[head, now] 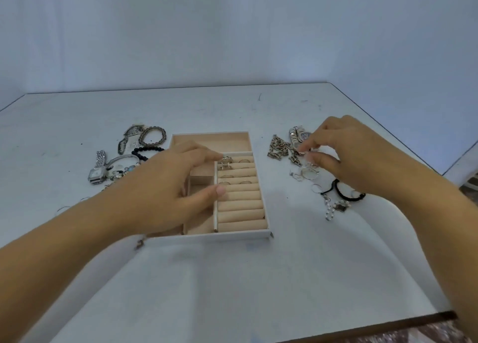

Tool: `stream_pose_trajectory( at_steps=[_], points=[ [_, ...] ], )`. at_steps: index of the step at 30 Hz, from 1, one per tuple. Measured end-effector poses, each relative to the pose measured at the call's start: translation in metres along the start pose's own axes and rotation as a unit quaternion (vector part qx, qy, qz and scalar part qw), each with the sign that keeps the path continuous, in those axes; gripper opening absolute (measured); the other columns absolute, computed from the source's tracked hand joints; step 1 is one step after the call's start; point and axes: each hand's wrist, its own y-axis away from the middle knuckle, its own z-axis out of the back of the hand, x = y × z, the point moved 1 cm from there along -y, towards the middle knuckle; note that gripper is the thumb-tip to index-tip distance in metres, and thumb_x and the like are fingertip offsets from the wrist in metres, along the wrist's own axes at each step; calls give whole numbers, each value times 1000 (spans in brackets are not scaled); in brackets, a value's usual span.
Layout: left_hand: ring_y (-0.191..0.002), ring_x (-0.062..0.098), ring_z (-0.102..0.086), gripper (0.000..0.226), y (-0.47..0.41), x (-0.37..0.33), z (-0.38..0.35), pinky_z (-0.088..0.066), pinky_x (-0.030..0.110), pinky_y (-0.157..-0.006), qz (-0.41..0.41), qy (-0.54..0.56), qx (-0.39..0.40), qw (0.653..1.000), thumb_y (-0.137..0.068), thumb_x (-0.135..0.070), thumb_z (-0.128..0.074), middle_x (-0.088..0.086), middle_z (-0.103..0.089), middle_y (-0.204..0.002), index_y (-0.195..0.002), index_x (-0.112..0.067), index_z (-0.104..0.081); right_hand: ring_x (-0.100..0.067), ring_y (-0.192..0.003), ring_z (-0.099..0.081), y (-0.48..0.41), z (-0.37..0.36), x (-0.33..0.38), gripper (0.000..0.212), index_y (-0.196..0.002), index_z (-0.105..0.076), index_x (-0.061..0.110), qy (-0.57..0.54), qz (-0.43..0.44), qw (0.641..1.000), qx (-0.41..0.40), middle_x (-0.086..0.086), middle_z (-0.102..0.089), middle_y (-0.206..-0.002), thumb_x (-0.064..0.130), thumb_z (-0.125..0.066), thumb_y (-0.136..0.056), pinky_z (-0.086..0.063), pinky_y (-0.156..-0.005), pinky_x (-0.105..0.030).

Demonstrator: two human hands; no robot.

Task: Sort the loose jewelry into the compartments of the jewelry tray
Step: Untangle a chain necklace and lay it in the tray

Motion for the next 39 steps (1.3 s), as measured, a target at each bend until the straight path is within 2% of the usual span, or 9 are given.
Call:
stream_pose_trajectory(
  at_steps=[3, 6, 12, 18, 24, 28, 31, 35, 39],
  points=[
    [-115, -4, -45, 48, -31, -21, -8, -32, 10, -95, -31, 0, 15, 999, -85, -56, -55, -22, -49, -127, -128, -35, -51, -7, -96, -35, 6, 2, -16, 19, -106, -64, 37, 24, -21, 999, 32, 10, -54, -106, 35, -59, -89, -33, -87, -29],
    [-118, 5, -48, 42, -63, -39, -26, -21, -4, -86, -51, -11, 25, 998, -86, -41, -62, -12, -52, -127, -125, -29, -56, -8, -95, -36, 11, -2, -29, 17, -105, -64, 37, 40, -38, 997, 58, 10, -54, -106, 37, -58, -89, -32, -85, -28],
    [-116, 14, -48, 34, -104, -56, -61, -40, 31, -99, -72, -23, 57, 995, -84, -42, -63, -7, -53, -124, -117, -32, -63, -8, -94, -35, 12, -18, -39, 23, -111, -63, 35, 23, -46, 997, 66, 7, -54, -109, 39, -59, -88, -30, -83, -27],
    [-118, 16, -47, 28, -116, -56, -77, -41, 42, -99, -45, -17, 53, 997, -80, -47, -63, -8, -55, -119, -104, -33, -69, -13, -107, -39, 9, -27, -39, 35, -119, -56, 40, 3, -37, 998, 57, 8, -51, -112, 50, -57, -85, -32, -90, -30],
    [-119, 16, -44, 33, -120, -63, -81, -40, 43, -100, -34, -30, 42, 998, -80, -51, -62, -8, -54, -119, -104, -30, -69, -15, -110, -35, 5, -30, -34, 34, -111, -60, 35, 4, -33, 996, 82, 7, -47, -112, 55, -54, -84, -27, -88, -31],
    [-120, 16, -44, 35, -122, -63, -79, -40, 43, -100, -27, -38, 49, 998, -79, -49, -63, -9, -53, -121, -107, -30, -68, -14, -111, -36, 7, -28, -36, 20, -97, -60, 34, -33, -59, 994, 89, 11, -48, -107, 48, -61, -84, -26, -89, -30],
    [-120, 15, -44, 35, -121, -59, -76, -40, 41, -100, -20, -33, 56, 998, -78, -49, -65, -10, -54, -121, -109, -31, -68, -14, -111, -38, 9, -26, -39, 27, -105, -57, 34, -46, -80, 991, 93, 11, -54, -107, 48, -62, -83, -30, -95, -34],
    [-119, 15, -45, 36, -120, -56, -73, -40, 38, -101, -19, -26, 60, 998, -78, -48, -66, -9, -54, -121, -109, -30, -68, -17, -113, -35, 8, -27, -39, 37, -119, -54, 40, -22, -89, 990, 110, 8, -49, -109, 54, -56, -85, -27, -99, -38],
    [-118, 16, -47, 36, -118, -54, -72, -39, 34, -101, -23, -35, 65, 997, -78, -47, -67, -8, -55, -120, -109, -29, -68, -17, -114, -33, 4, -28, -40, 35, -115, -55, 41, -29, -100, 987, 124, 8, -44, -108, 55, -57, -84, -24, -99, -36]
  ],
)
